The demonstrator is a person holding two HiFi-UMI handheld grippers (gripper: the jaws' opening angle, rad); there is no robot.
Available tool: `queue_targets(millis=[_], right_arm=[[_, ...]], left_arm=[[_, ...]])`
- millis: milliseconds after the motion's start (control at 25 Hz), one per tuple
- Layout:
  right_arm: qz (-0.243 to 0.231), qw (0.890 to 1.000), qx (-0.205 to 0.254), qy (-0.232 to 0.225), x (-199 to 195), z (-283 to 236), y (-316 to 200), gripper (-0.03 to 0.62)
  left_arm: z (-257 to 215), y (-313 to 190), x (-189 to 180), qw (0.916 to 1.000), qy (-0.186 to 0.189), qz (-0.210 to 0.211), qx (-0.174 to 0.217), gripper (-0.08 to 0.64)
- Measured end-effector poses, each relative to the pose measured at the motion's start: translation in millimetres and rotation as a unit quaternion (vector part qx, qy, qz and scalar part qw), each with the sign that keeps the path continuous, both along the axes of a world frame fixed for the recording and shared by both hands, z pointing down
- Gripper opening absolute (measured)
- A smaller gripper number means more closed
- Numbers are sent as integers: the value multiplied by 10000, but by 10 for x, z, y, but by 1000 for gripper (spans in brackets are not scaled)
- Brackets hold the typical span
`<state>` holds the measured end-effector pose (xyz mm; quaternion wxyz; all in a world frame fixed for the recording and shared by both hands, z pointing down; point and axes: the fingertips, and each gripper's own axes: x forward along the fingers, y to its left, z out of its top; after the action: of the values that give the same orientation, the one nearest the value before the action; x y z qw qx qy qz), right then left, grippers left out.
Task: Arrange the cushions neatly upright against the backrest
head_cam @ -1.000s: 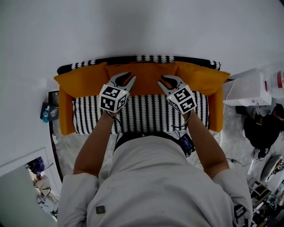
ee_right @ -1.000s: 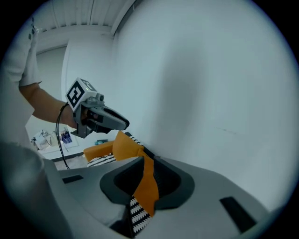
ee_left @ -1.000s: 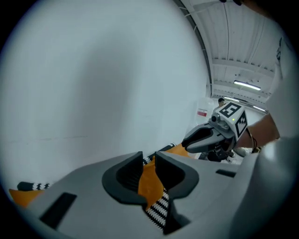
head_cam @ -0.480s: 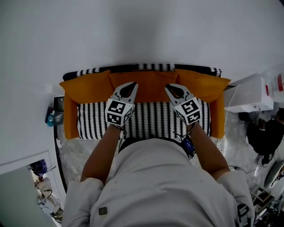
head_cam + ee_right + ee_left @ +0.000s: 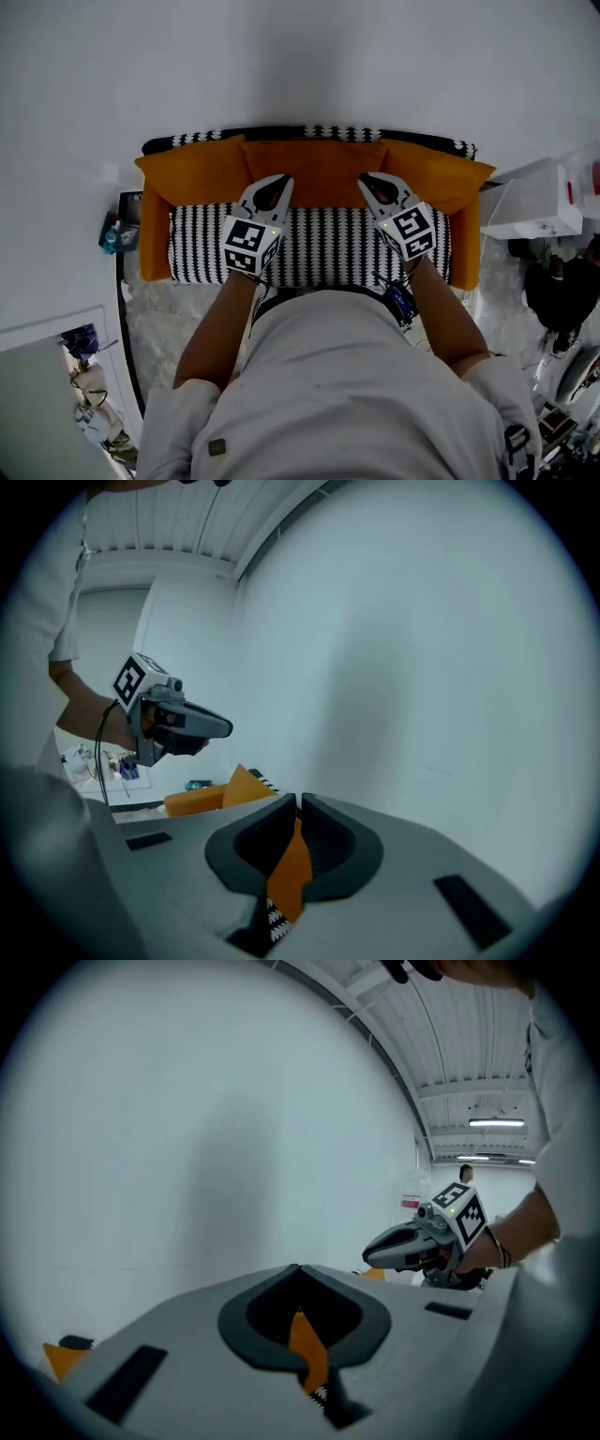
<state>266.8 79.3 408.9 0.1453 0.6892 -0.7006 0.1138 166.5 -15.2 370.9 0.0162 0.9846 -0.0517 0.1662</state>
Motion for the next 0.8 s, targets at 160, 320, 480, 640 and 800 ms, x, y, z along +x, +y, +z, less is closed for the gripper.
queue_targets(millis=[160, 320, 480, 640, 800], right_arm=[[86, 9999, 85, 90, -358, -159, -49, 40], [182, 9994, 222, 195, -783, -337, -47, 38], [247, 9992, 251, 195, -1267, -398, 67, 37], [263, 9992, 210, 198, -1727, -405, 164, 35], [311, 9990, 236, 199, -2003, -484, 291, 32]], left_arm=[[-82, -31, -360, 9999, 82, 76, -6, 9], [-135, -11, -823, 9997, 182, 159, -60, 9], [-152, 86, -1307, 9993, 255, 265, -115, 9], [-196, 126, -1719, 9988, 326, 342, -127, 9], [-244, 193, -1971, 9985, 366, 365, -163, 9]])
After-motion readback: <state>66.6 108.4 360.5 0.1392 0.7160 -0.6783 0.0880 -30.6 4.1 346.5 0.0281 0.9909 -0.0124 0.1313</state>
